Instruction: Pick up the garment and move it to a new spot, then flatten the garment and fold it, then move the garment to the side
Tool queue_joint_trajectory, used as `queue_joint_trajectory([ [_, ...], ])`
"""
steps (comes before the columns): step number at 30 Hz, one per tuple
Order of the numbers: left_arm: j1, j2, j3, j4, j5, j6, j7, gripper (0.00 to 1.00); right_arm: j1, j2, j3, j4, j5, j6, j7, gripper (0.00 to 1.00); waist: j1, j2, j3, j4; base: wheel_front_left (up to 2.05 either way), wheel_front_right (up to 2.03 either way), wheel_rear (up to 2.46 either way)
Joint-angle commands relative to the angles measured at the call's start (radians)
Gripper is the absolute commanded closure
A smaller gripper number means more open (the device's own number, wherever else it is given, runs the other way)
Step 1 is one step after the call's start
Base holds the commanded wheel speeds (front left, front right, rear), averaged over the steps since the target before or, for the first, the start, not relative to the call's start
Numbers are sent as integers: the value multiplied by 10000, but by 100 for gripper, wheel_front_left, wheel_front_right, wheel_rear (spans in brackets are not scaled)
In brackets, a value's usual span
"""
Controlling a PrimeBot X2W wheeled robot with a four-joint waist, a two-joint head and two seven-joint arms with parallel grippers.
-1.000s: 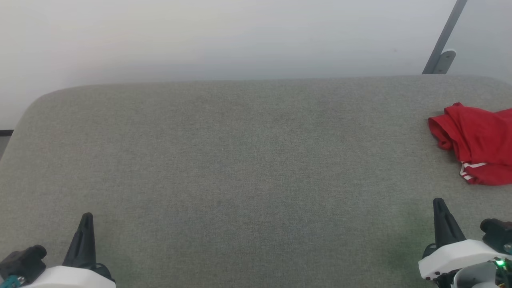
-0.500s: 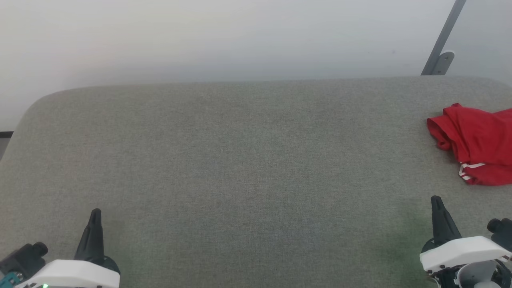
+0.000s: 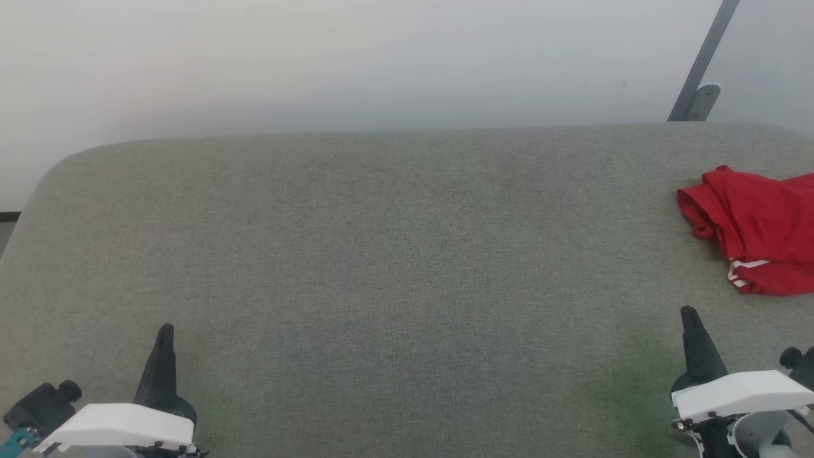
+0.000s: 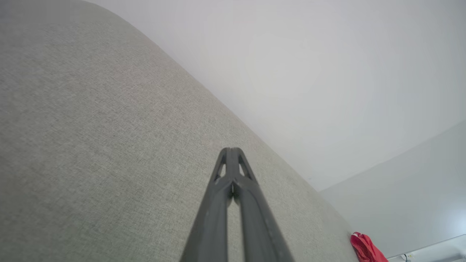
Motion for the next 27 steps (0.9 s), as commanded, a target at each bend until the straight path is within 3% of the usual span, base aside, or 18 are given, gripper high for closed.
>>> queue_joint_trajectory([
  [1, -252, 51, 14, -109, -324, 0, 95, 100, -216, -3, 6, -184, 365, 4, 92, 100, 0, -1, -5, -2, 0, 0, 0],
  [27, -564, -413, -74, -69, -2885, 0, 866, 100, -284, 145, 81, -426, 3284, 3, 856, 100, 0, -1, -94, -41, 0, 0, 0],
])
